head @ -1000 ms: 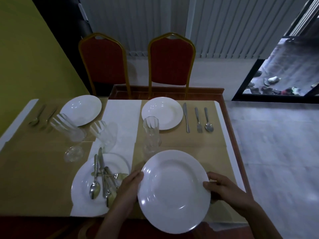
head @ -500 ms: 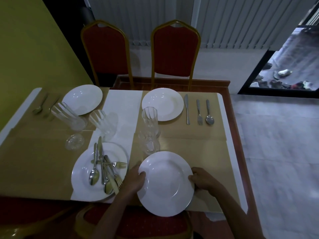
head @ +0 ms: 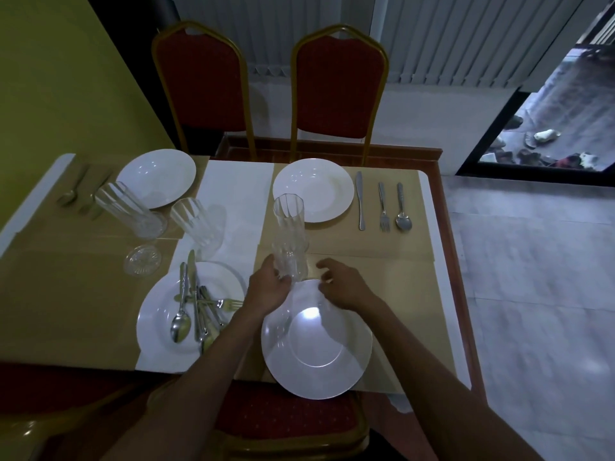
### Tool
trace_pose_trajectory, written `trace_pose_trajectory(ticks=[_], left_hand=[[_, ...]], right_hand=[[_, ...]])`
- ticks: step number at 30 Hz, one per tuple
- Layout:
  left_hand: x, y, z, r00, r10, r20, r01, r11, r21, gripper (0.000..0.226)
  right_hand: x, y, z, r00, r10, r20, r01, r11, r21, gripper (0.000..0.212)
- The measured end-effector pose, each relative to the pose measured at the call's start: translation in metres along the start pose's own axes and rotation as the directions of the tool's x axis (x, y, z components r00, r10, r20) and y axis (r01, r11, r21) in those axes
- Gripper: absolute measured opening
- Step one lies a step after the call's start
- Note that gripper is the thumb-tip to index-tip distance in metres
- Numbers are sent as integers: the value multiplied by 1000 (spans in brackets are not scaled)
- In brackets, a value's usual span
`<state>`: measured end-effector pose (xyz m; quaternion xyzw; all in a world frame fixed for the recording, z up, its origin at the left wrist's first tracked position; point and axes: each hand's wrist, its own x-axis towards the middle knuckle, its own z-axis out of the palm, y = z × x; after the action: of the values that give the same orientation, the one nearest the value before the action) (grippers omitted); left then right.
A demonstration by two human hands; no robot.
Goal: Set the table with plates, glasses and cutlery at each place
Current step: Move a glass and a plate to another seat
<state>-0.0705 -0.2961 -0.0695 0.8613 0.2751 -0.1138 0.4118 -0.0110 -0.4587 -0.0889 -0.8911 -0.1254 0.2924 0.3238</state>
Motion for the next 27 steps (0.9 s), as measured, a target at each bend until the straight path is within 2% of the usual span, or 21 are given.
trace_pose_trajectory(ticks=[2, 5, 13, 18, 27], left_hand=[[3, 5, -1, 1000, 0, -7, 0, 1000, -11, 49], [6, 5, -4, 1000, -14, -24, 13, 1000, -21, 52], [4, -3, -1, 1000, -24, 4, 25, 998, -56, 57], [4, -6, -1, 1000, -14, 3, 14, 998, -65, 58], [3, -6, -2, 1000, -22, 5, 22, 998, -55, 56]], right_hand=[[5, -17, 5, 999, -28, 32, 28, 1000, 4, 51], [10, -30, 10, 998, -61, 28, 62, 998, -21, 47], [11, -24, 16, 1000, -14, 6, 14, 999, 36, 49], [13, -27, 21, 999, 16, 41, -22, 991, 135, 63], [14, -29, 27, 999, 40, 28, -44, 986, 161, 60]])
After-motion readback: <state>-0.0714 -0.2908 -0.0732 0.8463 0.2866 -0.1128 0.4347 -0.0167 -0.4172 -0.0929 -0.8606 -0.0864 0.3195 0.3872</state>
